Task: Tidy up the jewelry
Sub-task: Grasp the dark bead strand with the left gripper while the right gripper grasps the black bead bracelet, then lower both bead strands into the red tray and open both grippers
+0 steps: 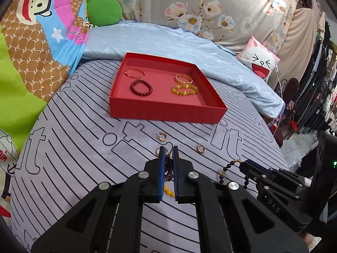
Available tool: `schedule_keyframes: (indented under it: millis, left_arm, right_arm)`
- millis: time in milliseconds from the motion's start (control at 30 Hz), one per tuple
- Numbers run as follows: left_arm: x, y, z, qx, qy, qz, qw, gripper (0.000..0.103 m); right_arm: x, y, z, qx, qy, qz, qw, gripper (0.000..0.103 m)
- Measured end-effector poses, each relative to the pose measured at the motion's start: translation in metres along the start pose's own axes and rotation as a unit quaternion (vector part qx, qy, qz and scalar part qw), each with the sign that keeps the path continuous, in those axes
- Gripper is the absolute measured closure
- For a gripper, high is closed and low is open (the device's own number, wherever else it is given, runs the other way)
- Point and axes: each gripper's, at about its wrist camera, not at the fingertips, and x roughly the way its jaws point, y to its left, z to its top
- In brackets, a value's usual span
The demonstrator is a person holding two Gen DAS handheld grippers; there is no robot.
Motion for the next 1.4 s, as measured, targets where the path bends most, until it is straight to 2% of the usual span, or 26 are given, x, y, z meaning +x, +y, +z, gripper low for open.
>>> schedule_keyframes:
  millis: [167, 433, 600, 733, 867, 1067, 1267, 1400]
  left_arm:
    - [-0.005, 0.009, 0.02, 0.001, -0.006, 0.008, 0.9999, 0.097]
    - [-0.006, 0.012, 0.062, 0.022, -0.025, 0.019, 0.9993, 0.097]
    - [0.004, 0.01, 0.094, 0.035, -0.038, 0.022, 0.9984, 0.097]
    - [0.023, 0.009, 0.116, 0.034, -0.031, 0.017, 0.9988, 0.097]
    - [0.046, 0.007, 0.124, 0.026, -0.013, 0.004, 0.9996, 0.097]
    - [0.081, 0.01, 0.128, 0.019, 0.014, 0.006, 0.9997, 0.097]
    - [0.112, 0.025, 0.124, 0.012, 0.051, 0.022, 0.9984, 0.097]
    - [0.129, 0.038, 0.124, 0.001, 0.062, 0.034, 0.9975, 0.096]
  right_arm:
    - [-0.006, 0.004, 0.018, -0.006, -0.016, 0.014, 1.0, 0.096]
    - [-0.011, 0.01, 0.068, -0.026, -0.051, 0.029, 0.998, 0.096]
    - [-0.001, 0.014, 0.1, -0.037, -0.063, 0.032, 0.997, 0.096]
    - [0.014, 0.019, 0.124, -0.042, -0.066, 0.04, 0.996, 0.096]
    - [0.037, 0.027, 0.14, -0.042, -0.056, 0.056, 0.996, 0.096]
    - [0.076, 0.035, 0.149, -0.041, -0.023, 0.08, 0.996, 0.095]
    - [0.11, 0.022, 0.147, -0.035, 0.009, 0.064, 0.997, 0.095]
    - [0.124, 0.012, 0.145, -0.032, 0.02, 0.045, 0.998, 0.095]
